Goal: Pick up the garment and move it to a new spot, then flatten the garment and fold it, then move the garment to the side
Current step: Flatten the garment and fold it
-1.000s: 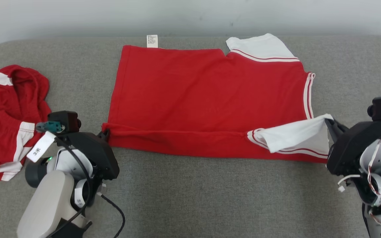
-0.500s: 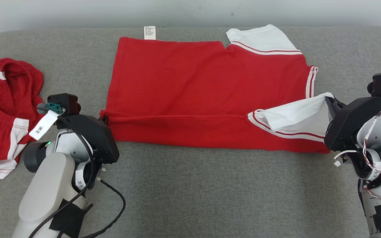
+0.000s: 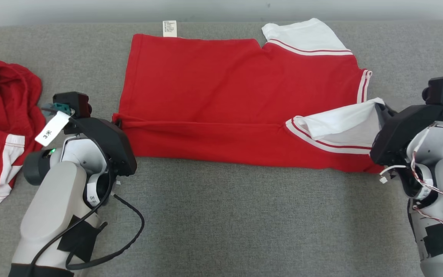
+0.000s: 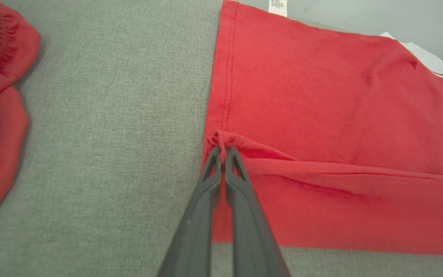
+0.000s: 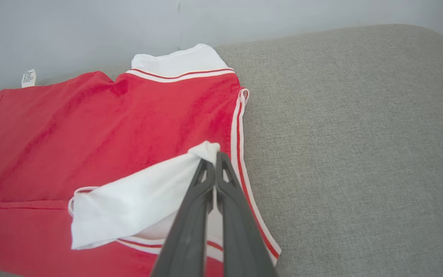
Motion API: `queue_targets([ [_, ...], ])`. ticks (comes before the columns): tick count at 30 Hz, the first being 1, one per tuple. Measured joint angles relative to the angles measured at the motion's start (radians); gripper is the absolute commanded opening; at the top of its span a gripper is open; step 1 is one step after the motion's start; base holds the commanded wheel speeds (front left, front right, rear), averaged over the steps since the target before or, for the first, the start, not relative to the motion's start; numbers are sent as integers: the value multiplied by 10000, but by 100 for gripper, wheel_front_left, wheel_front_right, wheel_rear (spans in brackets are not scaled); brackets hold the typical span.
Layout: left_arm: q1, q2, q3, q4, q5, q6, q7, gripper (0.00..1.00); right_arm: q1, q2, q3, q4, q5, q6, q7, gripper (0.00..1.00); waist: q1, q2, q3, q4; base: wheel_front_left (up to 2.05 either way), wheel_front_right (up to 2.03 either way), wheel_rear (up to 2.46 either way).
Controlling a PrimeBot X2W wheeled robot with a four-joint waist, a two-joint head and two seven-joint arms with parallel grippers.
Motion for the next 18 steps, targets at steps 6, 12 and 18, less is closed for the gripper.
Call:
queue_targets([
  [6, -283, 2, -104, 322, 61, -88, -194, 0, -142, 176, 69, 445, -52, -13, -307, 0, 1, 0, 135, -106, 0, 0, 0],
  [12, -652, -35, -199, 663, 132, -169, -403, 0, -190, 188, 90, 763, -59, -12, -612, 0, 0, 0, 210, -212, 0, 0, 0],
  [18, -820, -140, -234, 1024, 134, -255, -625, 0, -372, 203, 224, 1018, -63, 100, -888, 0, 0, 0, 236, -261, 0, 0, 0],
])
